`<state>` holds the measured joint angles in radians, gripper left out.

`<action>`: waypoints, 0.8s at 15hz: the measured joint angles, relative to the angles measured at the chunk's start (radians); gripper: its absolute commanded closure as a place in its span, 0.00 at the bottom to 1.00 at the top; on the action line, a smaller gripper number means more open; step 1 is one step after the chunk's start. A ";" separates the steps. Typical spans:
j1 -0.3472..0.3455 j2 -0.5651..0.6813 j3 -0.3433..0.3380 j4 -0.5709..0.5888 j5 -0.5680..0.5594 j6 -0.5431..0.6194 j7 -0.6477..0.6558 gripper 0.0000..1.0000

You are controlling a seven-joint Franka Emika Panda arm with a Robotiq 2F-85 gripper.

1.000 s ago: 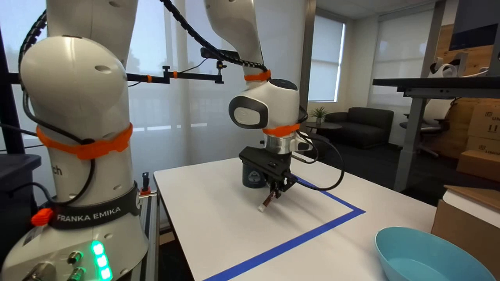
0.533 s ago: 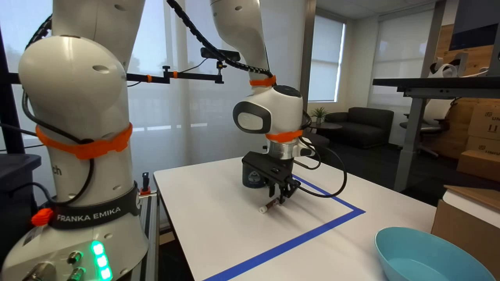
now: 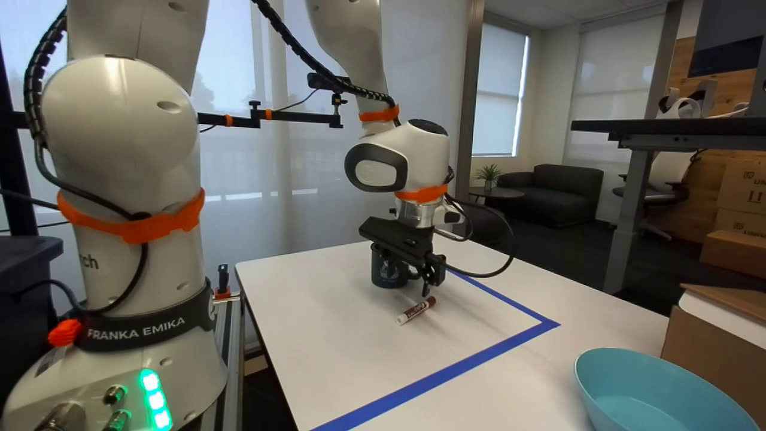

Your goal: Take the marker out of the cup

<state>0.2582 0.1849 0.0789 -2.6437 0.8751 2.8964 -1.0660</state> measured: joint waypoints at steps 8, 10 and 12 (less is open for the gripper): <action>-0.007 -0.217 -0.017 -0.109 -0.442 -0.122 0.577 0.00; -0.048 -0.219 -0.016 -0.102 -0.522 -0.122 0.665 0.00; -0.051 -0.214 -0.012 -0.103 -0.518 -0.122 0.657 0.00</action>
<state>0.2075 -0.0294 0.0673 -2.7463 0.3573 2.7748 -0.4094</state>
